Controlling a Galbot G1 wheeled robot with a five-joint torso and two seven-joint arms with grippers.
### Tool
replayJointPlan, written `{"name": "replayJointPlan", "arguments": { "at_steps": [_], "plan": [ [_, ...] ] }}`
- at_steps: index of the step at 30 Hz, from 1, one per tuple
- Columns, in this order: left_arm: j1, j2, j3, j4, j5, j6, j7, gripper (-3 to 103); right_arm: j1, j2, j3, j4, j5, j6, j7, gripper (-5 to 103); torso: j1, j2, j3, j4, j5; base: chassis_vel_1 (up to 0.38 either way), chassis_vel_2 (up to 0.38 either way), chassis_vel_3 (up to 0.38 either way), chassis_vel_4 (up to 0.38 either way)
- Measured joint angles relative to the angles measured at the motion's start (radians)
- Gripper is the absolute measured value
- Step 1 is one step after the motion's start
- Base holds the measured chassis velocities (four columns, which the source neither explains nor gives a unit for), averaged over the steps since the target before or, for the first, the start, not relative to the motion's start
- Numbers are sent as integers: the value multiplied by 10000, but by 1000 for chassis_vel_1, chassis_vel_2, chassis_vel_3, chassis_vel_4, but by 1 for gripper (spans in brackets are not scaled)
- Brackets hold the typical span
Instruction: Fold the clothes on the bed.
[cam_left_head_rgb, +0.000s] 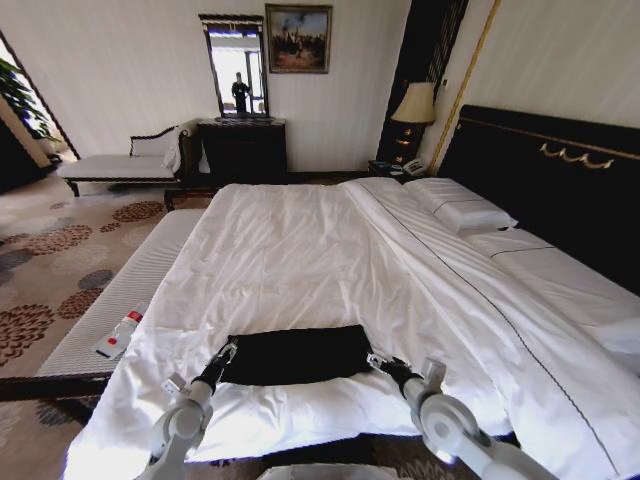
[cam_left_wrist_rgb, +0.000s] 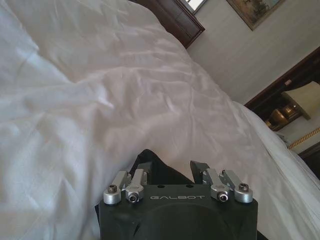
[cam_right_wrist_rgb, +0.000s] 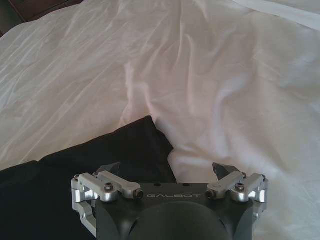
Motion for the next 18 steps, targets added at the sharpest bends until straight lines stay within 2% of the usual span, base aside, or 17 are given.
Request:
{"name": "replayJointPlan", "arguments": {
  "at_steps": [3,6,8,9,10,11,13,18],
  "plan": [
    [-50,-6,12,87,-1,-3,-10,30,12,4,-13,-18,-4,4,-1,100,0,0,0,0,0,0,0,0,0],
    [-74,-19,32,150,-2,-3,-12,25,16,-5,-14,-24,-4,6,-3,100,0,0,0,0,-1,0,0,0,0],
    [-86,-35,40,188,0,-4,-12,15,24,-16,-13,-37,-4,9,-5,100,0,0,0,0,-1,0,0,0,0],
    [-86,-35,40,188,0,-4,-12,15,24,-16,-13,-37,-4,9,-5,100,0,0,0,0,-1,0,0,0,0],
    [-86,-38,40,191,0,-3,-12,9,33,-18,-13,-53,-4,12,-7,100,0,0,0,0,0,0,0,0,0],
    [-87,-38,40,191,0,-4,-12,9,37,-18,-13,-61,-4,12,-8,100,0,0,0,0,0,0,0,0,0],
    [-84,-26,27,191,-4,-6,-12,2,67,-15,-21,-101,-4,19,-15,100,0,0,0,0,-1,0,0,0,0],
    [-88,12,-42,193,-51,-7,-9,0,107,-5,-46,-142,-4,31,-27,100,0,0,0,0,0,0,0,0,0]
  ]
}}
